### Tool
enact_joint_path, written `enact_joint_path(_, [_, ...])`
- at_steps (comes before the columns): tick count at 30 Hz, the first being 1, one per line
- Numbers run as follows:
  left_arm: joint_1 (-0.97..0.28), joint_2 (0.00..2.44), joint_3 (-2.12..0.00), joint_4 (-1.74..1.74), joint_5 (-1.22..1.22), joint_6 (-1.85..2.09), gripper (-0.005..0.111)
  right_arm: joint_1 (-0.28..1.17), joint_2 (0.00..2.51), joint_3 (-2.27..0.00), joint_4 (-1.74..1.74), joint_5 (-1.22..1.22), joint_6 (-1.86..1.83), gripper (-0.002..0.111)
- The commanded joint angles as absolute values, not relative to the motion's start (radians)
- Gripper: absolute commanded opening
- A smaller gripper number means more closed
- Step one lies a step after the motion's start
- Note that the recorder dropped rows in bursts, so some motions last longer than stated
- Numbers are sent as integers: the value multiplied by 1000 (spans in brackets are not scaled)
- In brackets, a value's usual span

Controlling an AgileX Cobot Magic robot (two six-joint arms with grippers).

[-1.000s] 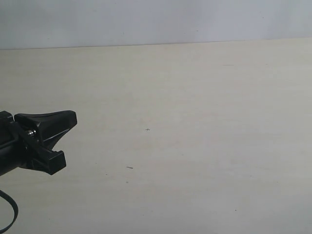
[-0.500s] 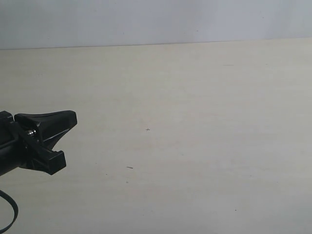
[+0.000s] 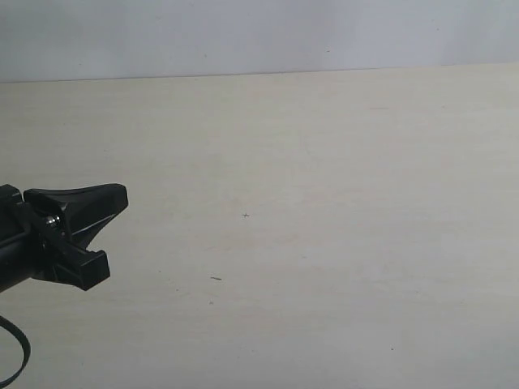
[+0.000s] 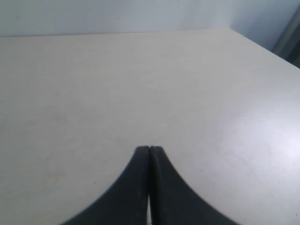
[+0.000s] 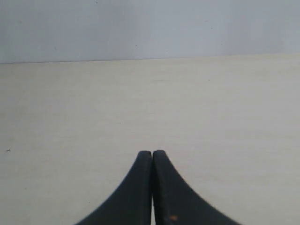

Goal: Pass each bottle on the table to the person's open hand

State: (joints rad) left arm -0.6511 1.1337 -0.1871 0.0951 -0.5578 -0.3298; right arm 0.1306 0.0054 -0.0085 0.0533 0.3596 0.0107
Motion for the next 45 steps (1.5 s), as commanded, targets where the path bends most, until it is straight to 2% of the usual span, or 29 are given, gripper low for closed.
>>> enact_joint_path(1, [-650, 1125, -185, 94, -562, -329, 0, 124, 0, -6, 52, 358, 11, 0])
enact_joint_path(14, [-635, 1086, -185, 96, -562, -253, 0, 124, 0, -6, 50, 358, 11, 0])
enact_joint_path(16, [-586, 990, -185, 97, -474, -220, 0, 124, 0, -6, 50, 358, 11, 0])
enact_joint_path(19, [-450, 751, -185, 97, -166, -278, 0, 124, 0, -6, 50, 358, 11, 0])
enact_joint_path(23, [-282, 479, -185, 99, 79, -267, 0, 124, 0, -6, 52, 358, 11, 0])
enact_joint_path(27, [-174, 330, -184, 104, 213, -262, 0, 124, 0, -6, 52, 358, 11, 0])
enact_joint_path(30, [-126, 217, -137, 128, 224, -258, 0, 124, 0, -6, 49, 358, 11, 0])
enact_joint_path(37, [-112, 64, -48, 164, 231, -258, 0, 124, 0, -6, 49, 358, 11, 0])
enact_joint_path(45, [-112, 0, 0, 180, 272, -258, 0, 124, 0, -6, 49, 358, 11, 0])
